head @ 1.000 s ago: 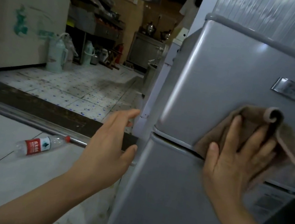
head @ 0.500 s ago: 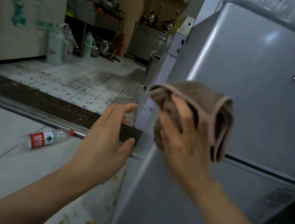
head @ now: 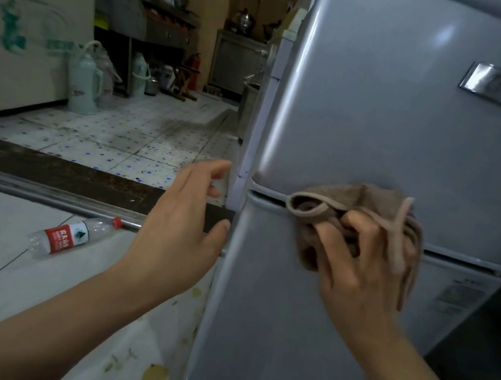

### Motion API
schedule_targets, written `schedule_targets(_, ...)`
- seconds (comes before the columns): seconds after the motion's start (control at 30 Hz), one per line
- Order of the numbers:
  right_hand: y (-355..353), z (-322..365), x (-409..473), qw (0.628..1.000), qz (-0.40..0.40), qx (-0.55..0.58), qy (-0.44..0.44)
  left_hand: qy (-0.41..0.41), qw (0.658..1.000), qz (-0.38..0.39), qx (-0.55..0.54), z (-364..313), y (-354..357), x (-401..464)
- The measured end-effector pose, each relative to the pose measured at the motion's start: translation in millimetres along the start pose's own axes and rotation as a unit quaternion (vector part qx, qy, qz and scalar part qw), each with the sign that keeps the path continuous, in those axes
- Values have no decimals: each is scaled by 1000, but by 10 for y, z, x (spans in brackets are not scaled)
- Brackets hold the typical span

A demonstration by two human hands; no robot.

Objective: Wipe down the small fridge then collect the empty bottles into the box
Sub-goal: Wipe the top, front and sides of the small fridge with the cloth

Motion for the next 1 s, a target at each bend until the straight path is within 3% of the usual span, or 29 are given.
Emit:
schedule_targets(0.23, -29, -153, -153, 994, -7, 54, 94, 16, 1000, 25, -8, -173, 169, 91)
schedule_targets(0.33, 53, 127, 178, 996, -40, 67, 52, 28, 1000, 11, -8, -192, 205, 92)
schedule_targets(0.5, 86, 363, 464, 999, -31, 28, -4, 44, 999, -32, -3, -194, 208, 73)
schedule_targets(0.6, 4, 192, 315, 999, -32, -29, -20, 71, 997, -33, 8, -250, 269, 15)
schedule_targets(0.8, -134, -319, -210, 999, -33, -7, 16, 71, 994, -54, 68, -315, 353, -32)
schedule_targets(0.93, -216, -703, -540, 998, 6, -6, 67, 55, 981, -123, 137, -425, 347, -49)
schedule_targets(1.0, -281, -877, -699, 994, 18, -15, 108, 98, 970, -143, 171, -562, 395, -88)
Point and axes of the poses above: each hand's wrist, its own x-axis towards the middle knuckle, its own y-axis out of the palm, z = x × y, the point moved 5 cm from there along x, towards the middle knuckle, and after that the axes turned 12 degrees about -y, right-handed, at the moved point
